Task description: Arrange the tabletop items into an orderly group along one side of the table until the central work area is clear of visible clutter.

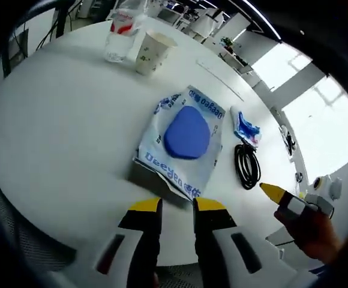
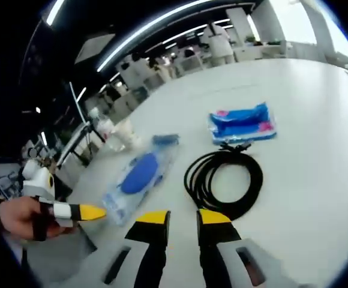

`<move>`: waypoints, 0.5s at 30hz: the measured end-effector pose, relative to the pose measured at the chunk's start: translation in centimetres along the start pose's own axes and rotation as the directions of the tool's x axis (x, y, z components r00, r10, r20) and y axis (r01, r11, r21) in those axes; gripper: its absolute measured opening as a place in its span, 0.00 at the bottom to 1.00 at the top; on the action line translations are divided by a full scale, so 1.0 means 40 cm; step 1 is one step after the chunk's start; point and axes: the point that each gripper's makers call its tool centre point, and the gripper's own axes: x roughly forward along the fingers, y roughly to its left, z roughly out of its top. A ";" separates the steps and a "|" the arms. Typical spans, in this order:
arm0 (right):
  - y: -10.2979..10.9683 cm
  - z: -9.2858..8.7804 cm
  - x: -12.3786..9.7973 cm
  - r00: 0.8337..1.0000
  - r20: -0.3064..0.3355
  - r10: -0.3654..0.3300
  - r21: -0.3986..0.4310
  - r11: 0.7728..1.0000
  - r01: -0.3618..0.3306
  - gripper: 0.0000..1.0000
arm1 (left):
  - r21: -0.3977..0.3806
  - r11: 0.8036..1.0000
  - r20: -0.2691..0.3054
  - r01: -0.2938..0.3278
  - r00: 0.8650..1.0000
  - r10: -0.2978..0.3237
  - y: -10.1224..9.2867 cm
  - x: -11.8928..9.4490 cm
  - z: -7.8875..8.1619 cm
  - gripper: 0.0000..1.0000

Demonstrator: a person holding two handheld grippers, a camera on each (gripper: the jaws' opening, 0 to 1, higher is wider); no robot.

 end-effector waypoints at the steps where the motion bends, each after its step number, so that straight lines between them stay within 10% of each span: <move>1: 0.001 0.000 -0.002 1.000 0.000 0.001 -0.001 1.000 -0.001 0.17 | 0.001 1.000 0.000 0.001 1.000 -0.001 -0.001 0.000 -0.001 0.18; 15: -0.007 -0.011 -0.096 0.999 0.026 -0.018 -0.053 0.998 0.020 0.24 | 0.032 0.999 -0.010 0.020 1.000 -0.020 -0.009 0.026 -0.009 0.13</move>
